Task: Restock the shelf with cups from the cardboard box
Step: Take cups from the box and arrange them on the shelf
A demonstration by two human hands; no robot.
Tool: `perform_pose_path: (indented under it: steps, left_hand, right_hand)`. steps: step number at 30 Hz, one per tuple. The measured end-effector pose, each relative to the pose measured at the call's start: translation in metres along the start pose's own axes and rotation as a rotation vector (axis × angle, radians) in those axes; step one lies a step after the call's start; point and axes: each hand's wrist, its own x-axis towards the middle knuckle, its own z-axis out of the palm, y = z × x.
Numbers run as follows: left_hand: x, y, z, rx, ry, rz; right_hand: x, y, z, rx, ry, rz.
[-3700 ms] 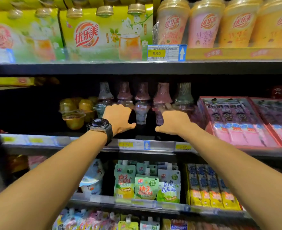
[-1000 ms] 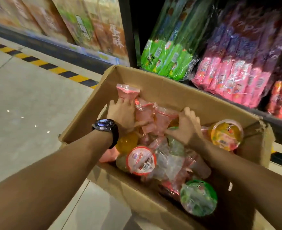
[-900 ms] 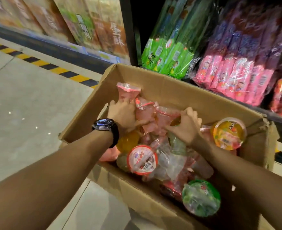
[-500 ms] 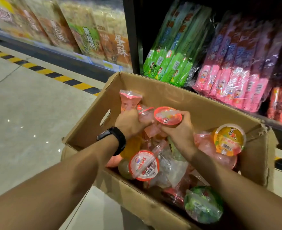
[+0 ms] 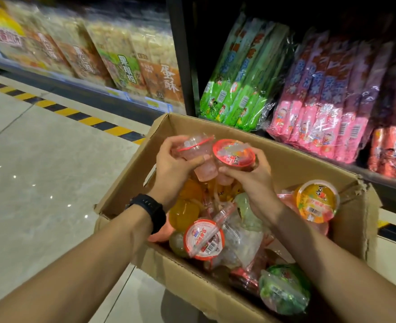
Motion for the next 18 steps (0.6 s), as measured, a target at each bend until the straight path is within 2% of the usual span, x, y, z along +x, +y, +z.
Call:
perform_pose_path:
  steps: [4, 7, 10, 12, 18]
  left_hand:
    - [-0.019, 0.051, -0.01, -0.193, -0.077, -0.136]
    - [-0.044, 0.115, -0.014, -0.285, -0.166, -0.222]
    - [-0.074, 0.196, -0.017, -0.304, -0.192, -0.191]
    - [-0.093, 0.257, -0.02, -0.293, -0.15, -0.176]
    - [-0.151, 0.465, -0.027, -0.07, -0.148, -0.048]
  right_hand:
    - [-0.02, -0.057, -0.003, 0.073, -0.031, 0.089]
    - [-0.05, -0.121, -0.011, 0.106, -0.033, 0.161]
    - [-0.082, -0.203, -0.021, 0.141, 0.017, 0.172]
    - [-0.104, -0.266, -0.028, 0.153, 0.068, 0.163]
    - [-0.176, -0.467, -0.057, 0.16, 0.182, 0.137]
